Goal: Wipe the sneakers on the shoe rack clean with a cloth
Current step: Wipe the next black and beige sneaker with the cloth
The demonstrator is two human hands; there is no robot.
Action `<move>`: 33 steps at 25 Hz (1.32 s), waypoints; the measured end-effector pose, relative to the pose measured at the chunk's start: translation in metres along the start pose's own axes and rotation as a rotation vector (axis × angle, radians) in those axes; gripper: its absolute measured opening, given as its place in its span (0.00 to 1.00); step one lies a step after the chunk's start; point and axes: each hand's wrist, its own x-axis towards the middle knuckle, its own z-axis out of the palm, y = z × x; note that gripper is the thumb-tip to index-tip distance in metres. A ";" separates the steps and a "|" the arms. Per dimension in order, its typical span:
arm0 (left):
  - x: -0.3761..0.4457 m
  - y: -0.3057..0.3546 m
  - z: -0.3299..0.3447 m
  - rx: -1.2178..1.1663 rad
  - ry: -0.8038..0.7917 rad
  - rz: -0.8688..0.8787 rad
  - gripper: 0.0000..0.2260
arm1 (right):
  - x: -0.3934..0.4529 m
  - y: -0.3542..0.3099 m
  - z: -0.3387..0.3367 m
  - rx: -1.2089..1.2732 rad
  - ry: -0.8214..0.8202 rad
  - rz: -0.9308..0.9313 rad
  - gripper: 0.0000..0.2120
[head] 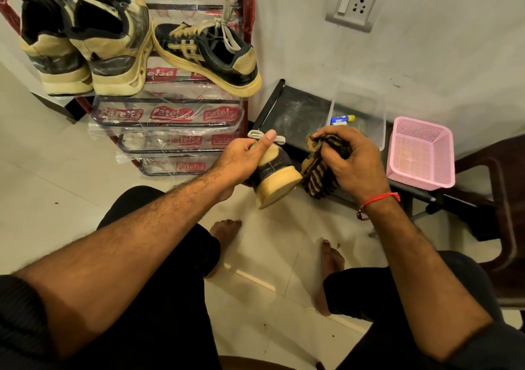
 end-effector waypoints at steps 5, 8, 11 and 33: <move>0.002 -0.006 0.004 0.044 -0.118 -0.013 0.20 | 0.001 -0.015 -0.005 -0.067 0.017 0.029 0.09; 0.009 -0.009 0.007 0.356 0.073 0.401 0.25 | -0.002 -0.029 -0.003 -0.091 -0.096 0.014 0.10; 0.006 -0.003 0.006 0.331 0.212 0.532 0.23 | -0.002 -0.033 -0.008 -0.043 -0.124 -0.019 0.10; -0.013 0.011 0.021 0.050 0.246 0.278 0.25 | -0.006 -0.031 0.030 -0.397 0.149 -0.129 0.10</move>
